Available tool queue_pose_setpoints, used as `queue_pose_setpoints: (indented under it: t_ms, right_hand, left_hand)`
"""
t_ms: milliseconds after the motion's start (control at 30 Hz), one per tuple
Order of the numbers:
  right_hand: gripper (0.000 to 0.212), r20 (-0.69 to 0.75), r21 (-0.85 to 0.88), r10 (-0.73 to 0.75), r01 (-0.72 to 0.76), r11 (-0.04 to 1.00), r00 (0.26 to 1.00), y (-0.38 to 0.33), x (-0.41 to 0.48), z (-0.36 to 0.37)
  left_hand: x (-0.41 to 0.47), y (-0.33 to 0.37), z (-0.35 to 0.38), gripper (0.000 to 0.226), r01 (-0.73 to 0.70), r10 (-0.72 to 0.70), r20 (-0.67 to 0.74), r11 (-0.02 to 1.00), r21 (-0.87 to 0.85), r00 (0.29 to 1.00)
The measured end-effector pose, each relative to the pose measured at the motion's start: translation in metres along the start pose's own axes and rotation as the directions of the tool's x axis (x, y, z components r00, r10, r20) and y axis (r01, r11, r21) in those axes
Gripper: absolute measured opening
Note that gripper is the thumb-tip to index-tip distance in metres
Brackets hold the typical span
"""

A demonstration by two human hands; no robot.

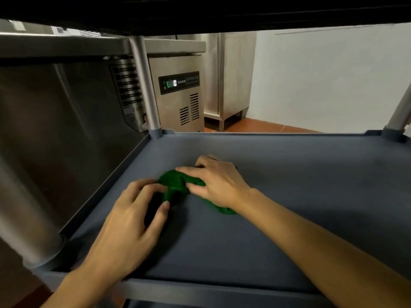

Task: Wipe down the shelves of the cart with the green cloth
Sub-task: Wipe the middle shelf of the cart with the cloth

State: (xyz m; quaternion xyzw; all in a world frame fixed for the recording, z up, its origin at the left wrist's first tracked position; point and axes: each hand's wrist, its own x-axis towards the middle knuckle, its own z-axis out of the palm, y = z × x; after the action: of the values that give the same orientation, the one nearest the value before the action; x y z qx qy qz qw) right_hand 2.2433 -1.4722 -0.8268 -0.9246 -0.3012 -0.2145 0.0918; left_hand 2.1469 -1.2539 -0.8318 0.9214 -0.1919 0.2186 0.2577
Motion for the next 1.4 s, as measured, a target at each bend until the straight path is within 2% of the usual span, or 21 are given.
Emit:
queue_pose_setpoints:
  t_ms: [233,333,433,533,633,700,767,900,967,1100,1300,1400]
  right_hand:
    - [0.045,0.053,-0.054,0.304,-0.302,0.952,0.951,0.020,0.005,-0.007]
    - [0.039,0.016,-0.090,0.396,-0.393,0.915,0.918,0.037,-0.005,-0.013]
    - [0.035,-0.006,-0.124,0.530,-0.527,0.841,0.848,0.058,-0.019,-0.022]
    - [0.037,-0.065,-0.217,0.648,-0.644,0.733,0.759,0.086,-0.044,-0.036]
    - [0.039,-0.129,-0.303,0.709,-0.709,0.637,0.693,0.109,-0.070,-0.047]
    - [0.041,-0.146,-0.342,0.719,-0.716,0.608,0.680,0.116,-0.074,-0.047]
    - [0.041,-0.154,-0.347,0.725,-0.724,0.596,0.671,0.117,-0.069,-0.043]
    - [0.036,-0.211,-0.278,0.737,-0.763,0.584,0.642,0.113,-0.050,-0.029]
    - [0.032,-0.216,-0.261,0.720,-0.749,0.608,0.660,0.110,-0.037,-0.022]
    - [0.029,-0.167,-0.205,0.639,-0.660,0.723,0.751,0.096,-0.005,-0.008]
    - [0.025,-0.052,-0.138,0.393,-0.396,0.908,0.918,0.040,0.052,0.012]
    - [0.025,0.060,-0.035,0.283,-0.281,0.959,0.957,0.001,0.072,0.013]
  left_hand:
    - [0.000,-0.009,0.001,0.059,0.065,-0.080,0.146,0.992,0.106,0.986]
    - [0.000,-0.010,-0.002,0.059,0.076,-0.091,0.128,0.991,0.114,0.988]
    - [-0.002,-0.009,-0.004,0.055,0.080,-0.093,0.106,0.990,0.115,0.990]
    - [-0.003,-0.003,-0.009,0.044,0.054,-0.054,0.010,0.998,0.035,0.998]
    - [-0.011,0.004,-0.025,0.027,-0.003,-0.016,-0.193,0.995,-0.097,0.981]
    - [-0.025,0.002,-0.034,0.022,-0.039,0.013,-0.261,0.995,-0.097,0.965]
    - [-0.041,-0.006,-0.036,0.023,-0.062,0.041,-0.268,0.996,-0.070,0.963]
    - [-0.050,-0.013,-0.026,0.021,-0.044,0.019,-0.348,0.997,-0.064,0.937]
    - [-0.048,-0.011,-0.020,0.020,-0.010,-0.028,-0.402,0.996,-0.092,0.915]
    - [-0.045,-0.012,-0.017,0.019,0.000,-0.031,-0.418,0.997,-0.075,0.908]
    - [-0.038,-0.019,-0.015,0.024,-0.009,-0.004,-0.417,1.000,-0.029,0.909]
    - [-0.034,-0.020,-0.014,0.029,-0.061,0.035,-0.428,0.997,-0.048,0.903]
